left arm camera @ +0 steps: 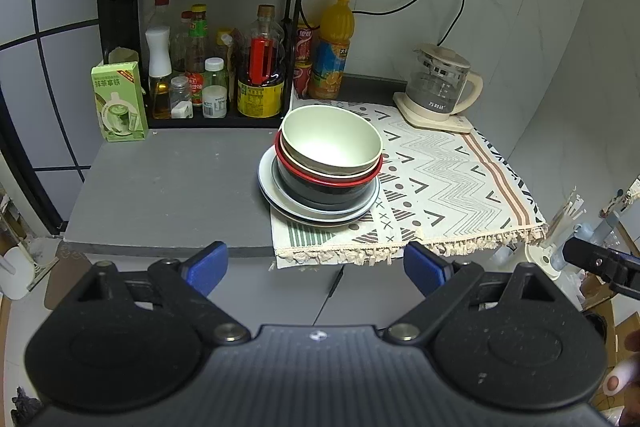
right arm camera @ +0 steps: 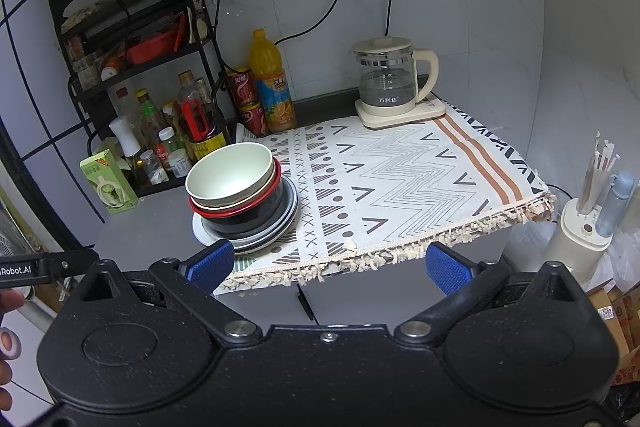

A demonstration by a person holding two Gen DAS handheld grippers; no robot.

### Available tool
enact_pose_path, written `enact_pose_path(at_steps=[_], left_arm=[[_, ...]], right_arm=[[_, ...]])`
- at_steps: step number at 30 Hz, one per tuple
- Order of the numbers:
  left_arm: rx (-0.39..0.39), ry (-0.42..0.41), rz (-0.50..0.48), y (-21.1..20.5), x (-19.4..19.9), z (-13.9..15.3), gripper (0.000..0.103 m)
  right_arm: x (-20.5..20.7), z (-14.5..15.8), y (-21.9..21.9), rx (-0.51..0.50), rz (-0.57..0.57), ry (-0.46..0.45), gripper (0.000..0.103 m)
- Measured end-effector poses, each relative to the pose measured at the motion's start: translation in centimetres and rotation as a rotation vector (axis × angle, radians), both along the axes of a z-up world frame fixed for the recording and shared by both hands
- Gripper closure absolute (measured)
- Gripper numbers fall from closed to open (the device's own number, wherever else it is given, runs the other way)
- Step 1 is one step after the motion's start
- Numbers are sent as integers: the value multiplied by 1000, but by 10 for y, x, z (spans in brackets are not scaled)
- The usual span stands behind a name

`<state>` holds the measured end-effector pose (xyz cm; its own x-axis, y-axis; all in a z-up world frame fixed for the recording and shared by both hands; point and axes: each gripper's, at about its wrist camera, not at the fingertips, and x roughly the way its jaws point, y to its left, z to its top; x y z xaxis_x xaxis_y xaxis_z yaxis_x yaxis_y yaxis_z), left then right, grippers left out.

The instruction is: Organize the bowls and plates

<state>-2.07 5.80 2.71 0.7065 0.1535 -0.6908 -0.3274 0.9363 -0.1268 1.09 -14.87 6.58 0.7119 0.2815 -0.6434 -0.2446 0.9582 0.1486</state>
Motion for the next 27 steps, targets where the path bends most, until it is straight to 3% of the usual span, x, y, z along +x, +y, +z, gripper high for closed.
enact_pose_path(at_steps=[27], left_arm=[[18,22,-19,-1,-10,-1,9]], right_arm=[[-7,0,5,4,23,10,0]])
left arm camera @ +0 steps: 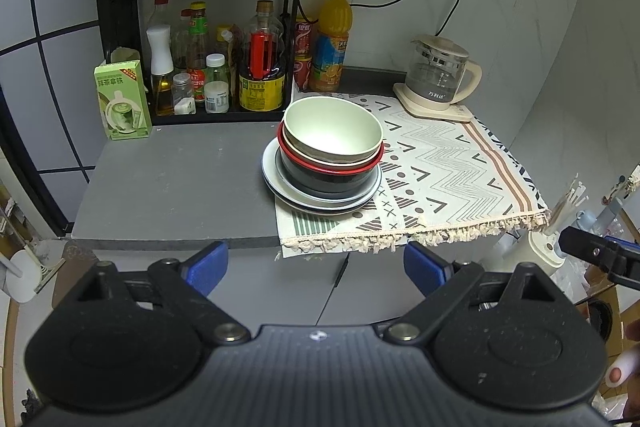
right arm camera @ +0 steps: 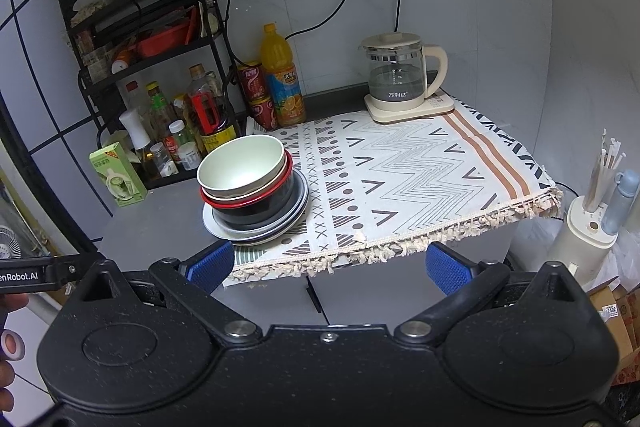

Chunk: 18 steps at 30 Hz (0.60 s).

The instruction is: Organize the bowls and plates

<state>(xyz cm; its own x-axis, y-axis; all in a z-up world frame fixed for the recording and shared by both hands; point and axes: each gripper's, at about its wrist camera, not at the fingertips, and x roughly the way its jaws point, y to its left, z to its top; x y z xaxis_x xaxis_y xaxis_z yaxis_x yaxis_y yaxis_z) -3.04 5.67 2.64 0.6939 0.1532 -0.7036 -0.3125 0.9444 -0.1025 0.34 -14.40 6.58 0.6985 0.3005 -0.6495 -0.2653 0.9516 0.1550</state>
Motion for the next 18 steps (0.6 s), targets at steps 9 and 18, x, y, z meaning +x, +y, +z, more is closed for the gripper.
enact_pose_path(at_steps=[9,18], left_arm=[[1,-1,1,-2,-2,1,9],[5,-2,6,-2,-5,5,9]], right_arm=[[-4,1,0,-1,1,4,0],[-5,0,1,3,0,4,0]])
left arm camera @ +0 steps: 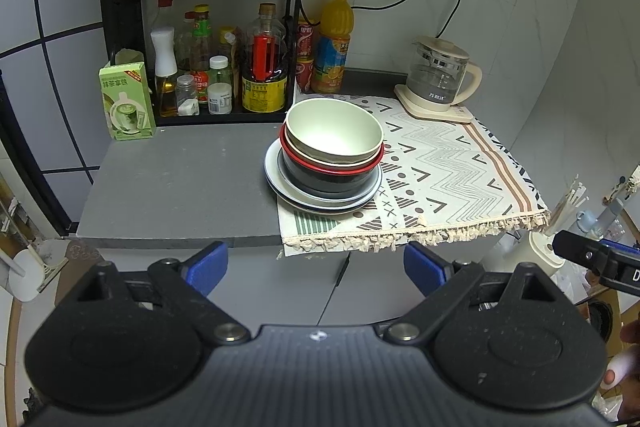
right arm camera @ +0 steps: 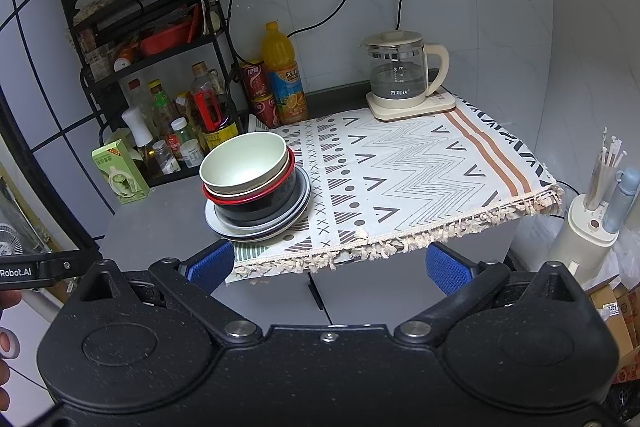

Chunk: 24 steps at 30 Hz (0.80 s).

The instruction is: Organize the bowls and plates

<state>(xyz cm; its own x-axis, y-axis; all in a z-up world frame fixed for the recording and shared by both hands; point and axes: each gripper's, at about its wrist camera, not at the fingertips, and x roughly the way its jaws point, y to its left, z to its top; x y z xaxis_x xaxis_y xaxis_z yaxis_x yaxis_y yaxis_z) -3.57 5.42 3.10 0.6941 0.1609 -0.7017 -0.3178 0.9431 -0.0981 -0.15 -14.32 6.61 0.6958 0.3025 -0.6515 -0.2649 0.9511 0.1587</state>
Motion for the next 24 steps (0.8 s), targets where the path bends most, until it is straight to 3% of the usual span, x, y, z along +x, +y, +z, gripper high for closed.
enact_pose_path(at_steps=[24], left_arm=[[-18,12,5,19,2,2,9]], right_arm=[[10,-5,16,-14,13,28,0]])
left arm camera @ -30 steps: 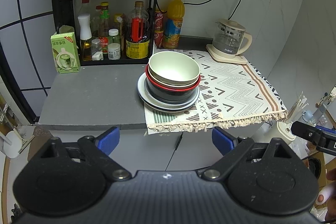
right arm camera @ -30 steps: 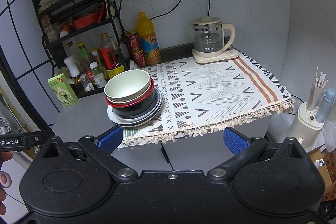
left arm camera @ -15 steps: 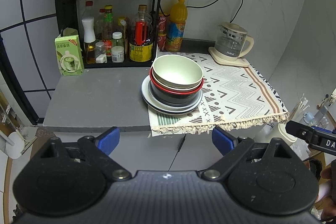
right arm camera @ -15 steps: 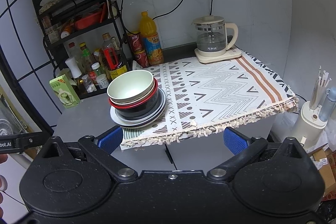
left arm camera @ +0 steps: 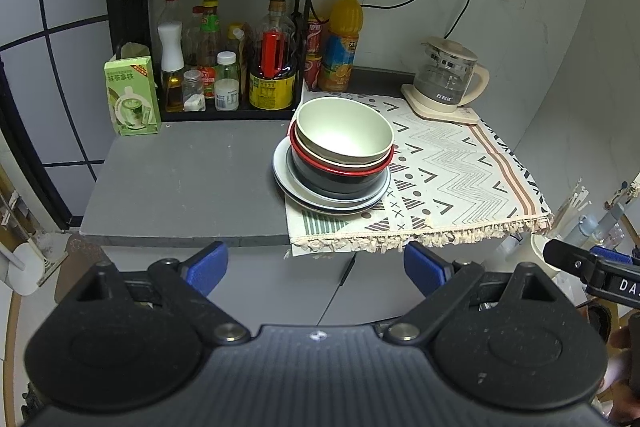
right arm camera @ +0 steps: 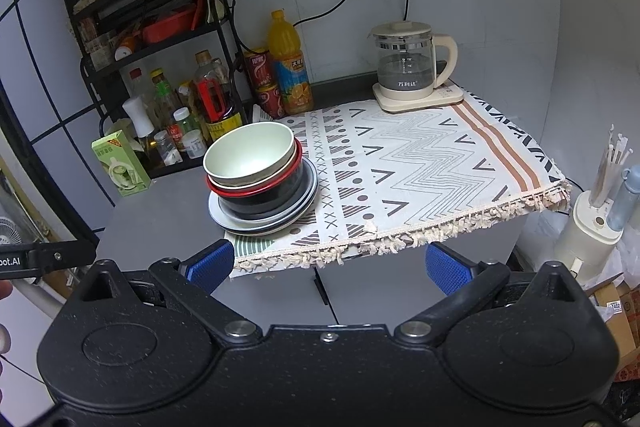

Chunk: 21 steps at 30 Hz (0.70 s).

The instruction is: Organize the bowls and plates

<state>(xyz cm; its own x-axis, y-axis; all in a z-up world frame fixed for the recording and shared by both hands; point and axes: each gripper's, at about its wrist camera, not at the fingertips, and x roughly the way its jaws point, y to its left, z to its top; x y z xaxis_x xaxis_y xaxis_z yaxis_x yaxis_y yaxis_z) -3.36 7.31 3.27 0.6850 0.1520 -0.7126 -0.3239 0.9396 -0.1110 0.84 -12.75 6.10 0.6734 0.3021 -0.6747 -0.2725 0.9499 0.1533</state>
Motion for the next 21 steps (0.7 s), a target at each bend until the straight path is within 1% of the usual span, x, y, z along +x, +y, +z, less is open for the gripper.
enact_pose_path(at_steps=[3,7,11,16,19,21], left_arm=[[14,-8,-5,1,4,0,9],[13,2,-11,2,9,-3,9],[9,9,4,8,7,-1,9],[11,22,-12,15,6,1,9],[36,15,-47,15,5,5,9],[40,11,-51,14,4,7,9]], right_arm=[[2,-2,-1,9,-4,-3,0],[6,-5,2,-13,12,12,0],[9,-5,6,-6,29,26,0],[14,-2,12,13,24,33,0],[13,-2,15,32,26,37,0],[12,-2,18,23,26,34,0]])
